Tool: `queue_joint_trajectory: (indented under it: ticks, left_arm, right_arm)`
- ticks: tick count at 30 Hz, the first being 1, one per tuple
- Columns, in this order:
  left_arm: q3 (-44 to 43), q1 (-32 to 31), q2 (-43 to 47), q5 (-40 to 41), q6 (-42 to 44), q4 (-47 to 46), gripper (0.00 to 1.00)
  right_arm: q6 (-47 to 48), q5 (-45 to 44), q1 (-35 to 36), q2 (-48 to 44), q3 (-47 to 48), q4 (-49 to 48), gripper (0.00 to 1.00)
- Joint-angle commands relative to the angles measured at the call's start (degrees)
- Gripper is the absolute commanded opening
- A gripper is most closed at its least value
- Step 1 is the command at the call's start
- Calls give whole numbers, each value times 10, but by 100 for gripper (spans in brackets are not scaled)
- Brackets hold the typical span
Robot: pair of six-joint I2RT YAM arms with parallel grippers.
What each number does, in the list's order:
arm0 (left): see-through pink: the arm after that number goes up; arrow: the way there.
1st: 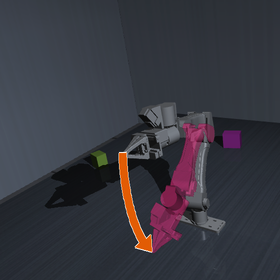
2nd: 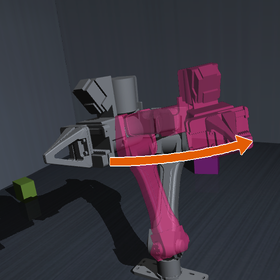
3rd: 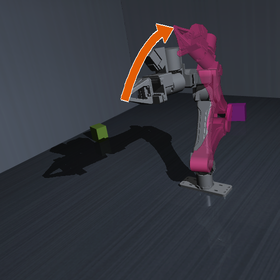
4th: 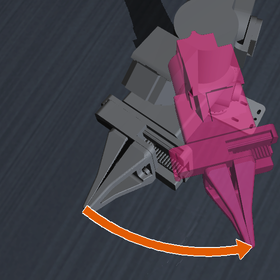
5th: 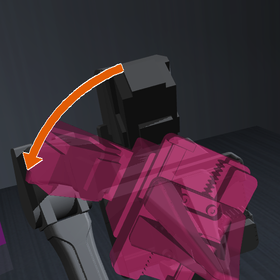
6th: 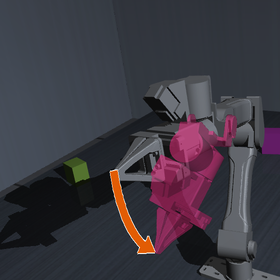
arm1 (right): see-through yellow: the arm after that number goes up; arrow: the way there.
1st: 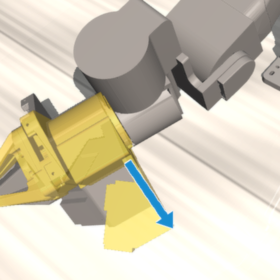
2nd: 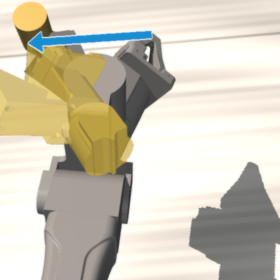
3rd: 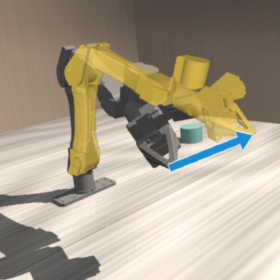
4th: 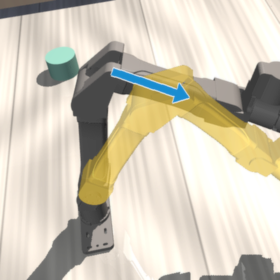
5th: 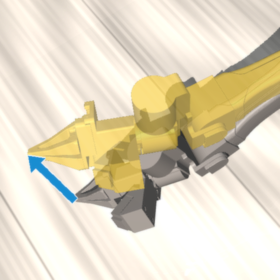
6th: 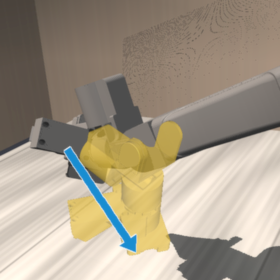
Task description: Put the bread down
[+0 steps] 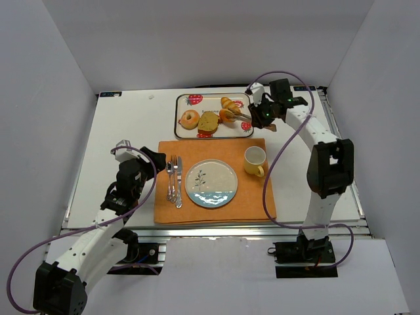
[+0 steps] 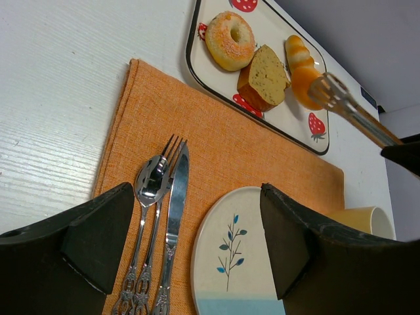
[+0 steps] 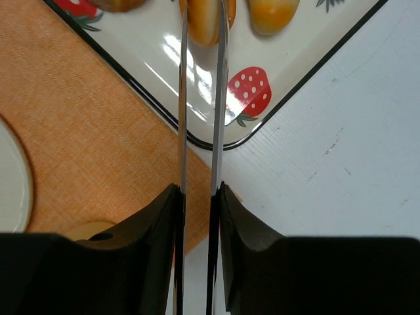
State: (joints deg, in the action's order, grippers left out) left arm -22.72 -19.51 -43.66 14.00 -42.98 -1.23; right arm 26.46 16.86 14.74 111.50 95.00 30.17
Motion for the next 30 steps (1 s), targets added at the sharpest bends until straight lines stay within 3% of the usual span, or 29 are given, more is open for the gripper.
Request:
queue_joint_trajectory:
  ticks: [1,6,10,17,25,30]
  left_arm:
    - [-16,2,6,5,3,1,87]
    - [-17,2,9,8,3,-3,87]
    - [-18,2,9,10,4,-3,87]
    - [-20,2,13,16,7,0,87]
    - [-14,2,21,15,3,2,87]
    - [-14,2,29,18,3,9,87]
  right_arm:
    - [13,44,-2,-102,-14,-27,0]
    - [72,131,3,-171,-71,5,0]
    - [163,200,35,-239,-135,87,0]
    - [182,136,159,-348,-322,73,0]
    - [162,103,187,-350,-364,54,0]
    - [157,101,202,-343,-363,51,17]
